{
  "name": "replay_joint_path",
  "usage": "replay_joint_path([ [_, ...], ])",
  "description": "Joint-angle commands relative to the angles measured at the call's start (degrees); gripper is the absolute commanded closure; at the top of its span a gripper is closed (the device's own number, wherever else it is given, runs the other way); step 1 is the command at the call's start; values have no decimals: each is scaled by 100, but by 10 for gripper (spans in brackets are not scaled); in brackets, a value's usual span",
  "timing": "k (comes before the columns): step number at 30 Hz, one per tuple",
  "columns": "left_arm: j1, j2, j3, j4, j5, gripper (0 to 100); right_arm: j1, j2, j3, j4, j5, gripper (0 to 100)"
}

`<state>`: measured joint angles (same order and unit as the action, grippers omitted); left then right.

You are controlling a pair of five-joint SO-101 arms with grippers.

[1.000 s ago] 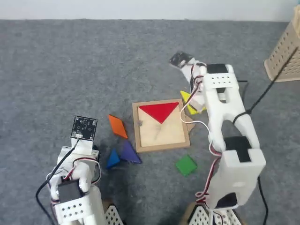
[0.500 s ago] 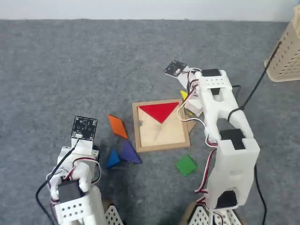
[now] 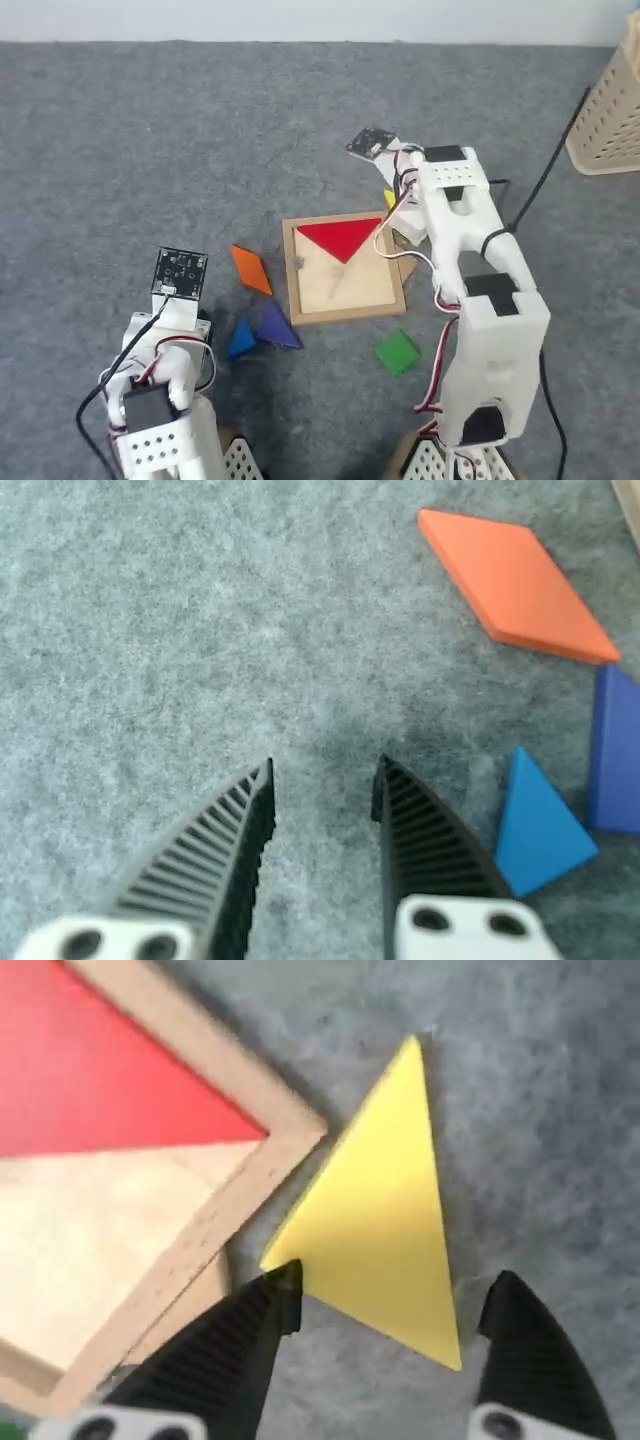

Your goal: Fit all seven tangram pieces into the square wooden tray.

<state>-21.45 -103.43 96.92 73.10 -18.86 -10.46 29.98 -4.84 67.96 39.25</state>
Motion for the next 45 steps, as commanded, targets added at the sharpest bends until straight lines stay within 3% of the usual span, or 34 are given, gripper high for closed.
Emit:
replay_joint_path([
  [1,-18,-114,-40,9,-53,852,-171,-418,-237,171,-571,695],
  [10,-18,-114,-40,9,-53,852,-470,-787,343,-154,-642,695],
  [24,-35,-114,-40,9,-53,852,-347,-347,695,-611,-862,697],
  [32,-35,-114,-40,9,-53,852,-66,-356,695,-611,-1046,867],
  [45,-35,-114,-40,9,-53,852,251,-321,220,-409,-993,904],
])
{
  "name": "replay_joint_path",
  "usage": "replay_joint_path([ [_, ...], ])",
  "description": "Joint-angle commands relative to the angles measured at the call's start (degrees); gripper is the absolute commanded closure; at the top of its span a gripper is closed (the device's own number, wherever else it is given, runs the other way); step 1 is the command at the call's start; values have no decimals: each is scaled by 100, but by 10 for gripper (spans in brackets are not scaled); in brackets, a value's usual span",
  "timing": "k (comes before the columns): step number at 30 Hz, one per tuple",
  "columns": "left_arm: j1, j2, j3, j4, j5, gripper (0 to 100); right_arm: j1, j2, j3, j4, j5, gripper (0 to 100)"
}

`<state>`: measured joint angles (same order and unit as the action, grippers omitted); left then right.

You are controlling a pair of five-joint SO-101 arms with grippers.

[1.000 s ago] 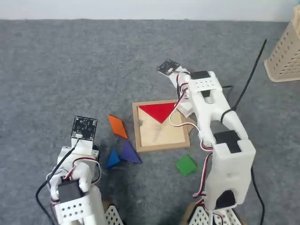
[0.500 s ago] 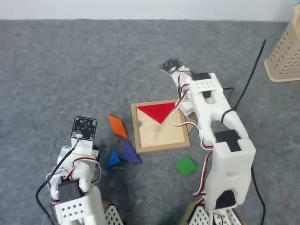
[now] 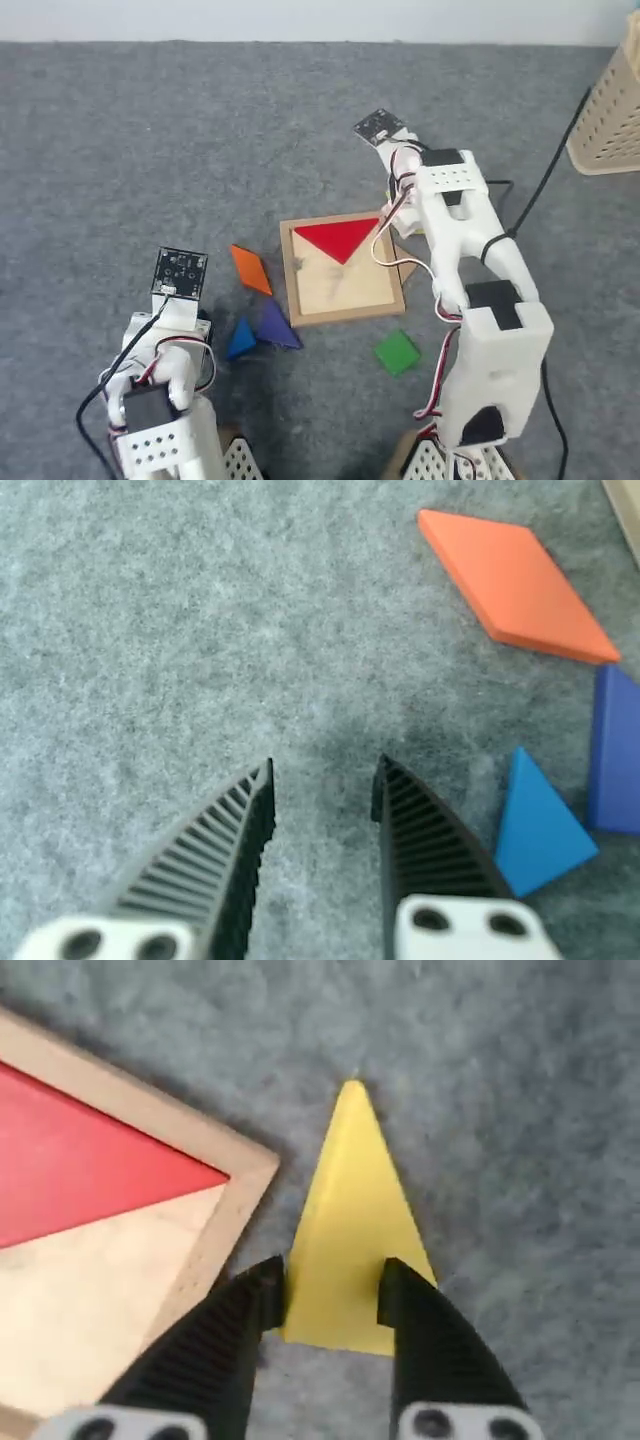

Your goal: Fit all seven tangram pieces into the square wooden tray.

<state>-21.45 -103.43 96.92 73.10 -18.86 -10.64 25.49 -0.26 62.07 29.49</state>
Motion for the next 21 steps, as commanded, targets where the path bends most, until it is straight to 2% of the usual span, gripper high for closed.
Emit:
replay_joint_path([
  [1,-35,-114,-40,9,-53,852,321,127,-387,303,-9,909],
  [5,-35,-114,-40,9,-53,852,426,136,-791,716,281,916],
  [17,-35,-114,-40,9,-53,852,585,154,-1459,1341,281,916],
  [21,-35,-114,-40,9,-53,852,787,593,-2312,2062,290,946],
])
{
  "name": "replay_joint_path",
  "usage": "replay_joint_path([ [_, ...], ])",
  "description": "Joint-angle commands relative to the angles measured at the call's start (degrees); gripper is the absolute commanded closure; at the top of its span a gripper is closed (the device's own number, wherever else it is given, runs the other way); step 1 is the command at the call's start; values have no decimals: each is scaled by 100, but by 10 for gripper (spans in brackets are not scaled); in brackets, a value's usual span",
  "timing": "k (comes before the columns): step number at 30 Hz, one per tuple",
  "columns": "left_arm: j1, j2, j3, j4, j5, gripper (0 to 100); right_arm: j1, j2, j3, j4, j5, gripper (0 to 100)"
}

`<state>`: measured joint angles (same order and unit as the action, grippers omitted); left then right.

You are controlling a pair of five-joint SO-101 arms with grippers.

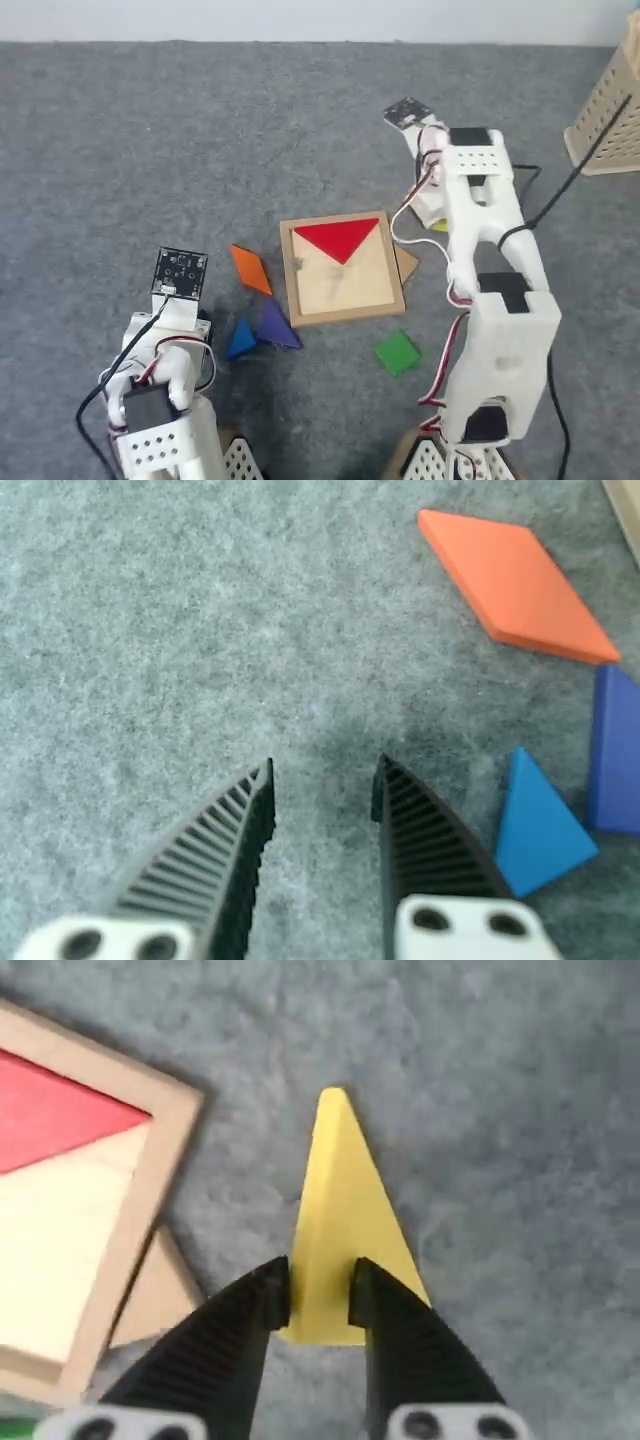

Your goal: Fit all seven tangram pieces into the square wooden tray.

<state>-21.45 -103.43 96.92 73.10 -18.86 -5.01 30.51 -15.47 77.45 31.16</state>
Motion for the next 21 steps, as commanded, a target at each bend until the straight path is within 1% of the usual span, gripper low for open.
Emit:
replay_joint_path([
  [1,-35,-114,-40,9,-53,852,268,277,-1099,734,105,957],
  [4,-35,-114,-40,9,-53,852,303,936,-2057,1323,97,967],
  [7,-35,-114,-40,9,-53,852,321,1631,-2971,1701,97,967],
  [10,-35,-114,-40,9,-53,852,382,2193,-3789,1868,88,962],
  [15,-35,-114,-40,9,-53,852,593,2870,-4897,2123,132,900],
  [18,-26,-114,-40,9,-53,852,673,3204,-5327,2149,141,898],
  [21,-26,-114,-40,9,-53,852,690,3451,-5530,2149,404,901],
])
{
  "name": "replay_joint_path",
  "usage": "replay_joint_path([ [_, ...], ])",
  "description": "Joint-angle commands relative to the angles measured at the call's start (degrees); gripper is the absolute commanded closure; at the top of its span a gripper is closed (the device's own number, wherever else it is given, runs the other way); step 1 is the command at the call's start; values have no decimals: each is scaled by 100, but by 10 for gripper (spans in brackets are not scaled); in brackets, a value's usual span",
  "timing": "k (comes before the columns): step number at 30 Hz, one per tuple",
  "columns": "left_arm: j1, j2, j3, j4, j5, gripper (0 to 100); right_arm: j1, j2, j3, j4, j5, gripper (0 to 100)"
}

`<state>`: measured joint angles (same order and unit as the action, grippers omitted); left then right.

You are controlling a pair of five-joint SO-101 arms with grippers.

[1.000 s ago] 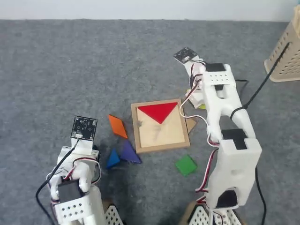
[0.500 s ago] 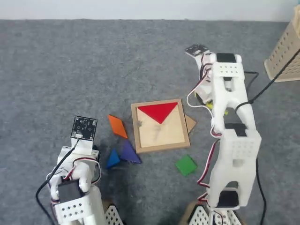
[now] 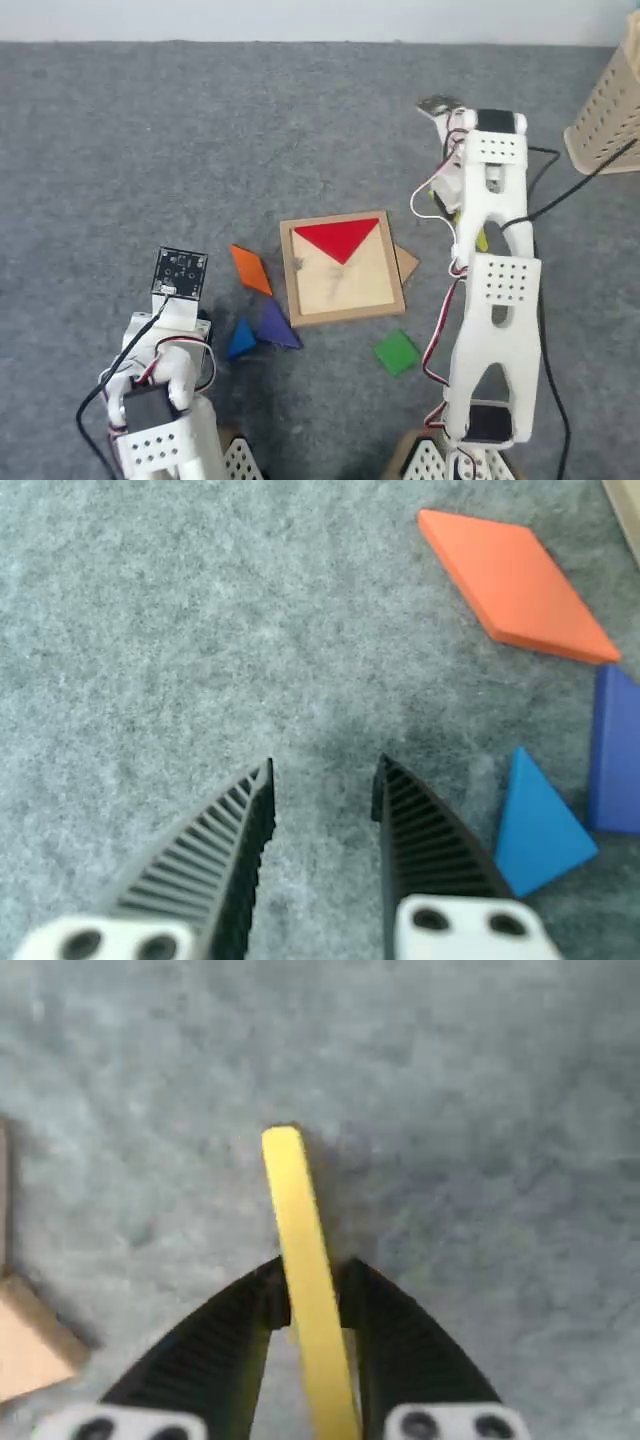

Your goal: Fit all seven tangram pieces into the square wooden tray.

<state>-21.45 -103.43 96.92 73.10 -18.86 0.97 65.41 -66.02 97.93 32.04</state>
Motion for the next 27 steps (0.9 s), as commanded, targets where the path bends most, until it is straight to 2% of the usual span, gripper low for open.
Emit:
replay_joint_path([
  [1,-26,-114,-40,9,-53,852,92,13,-501,101,378,916],
  [4,-26,-114,-40,9,-53,852,75,84,-501,101,360,998],
  [7,-18,-114,-40,9,-53,852,40,66,-580,277,185,995],
  [11,-18,-114,-40,9,-53,852,48,-127,-1029,514,-712,992],
  [14,-18,-114,-40,9,-53,852,13,-462,-853,523,-1292,992],
  [24,-18,-114,-40,9,-53,852,-927,-2826,1943,488,-2655,992],
  [27,-18,-114,-40,9,-53,852,-1455,-3512,2629,365,-2989,992],
])
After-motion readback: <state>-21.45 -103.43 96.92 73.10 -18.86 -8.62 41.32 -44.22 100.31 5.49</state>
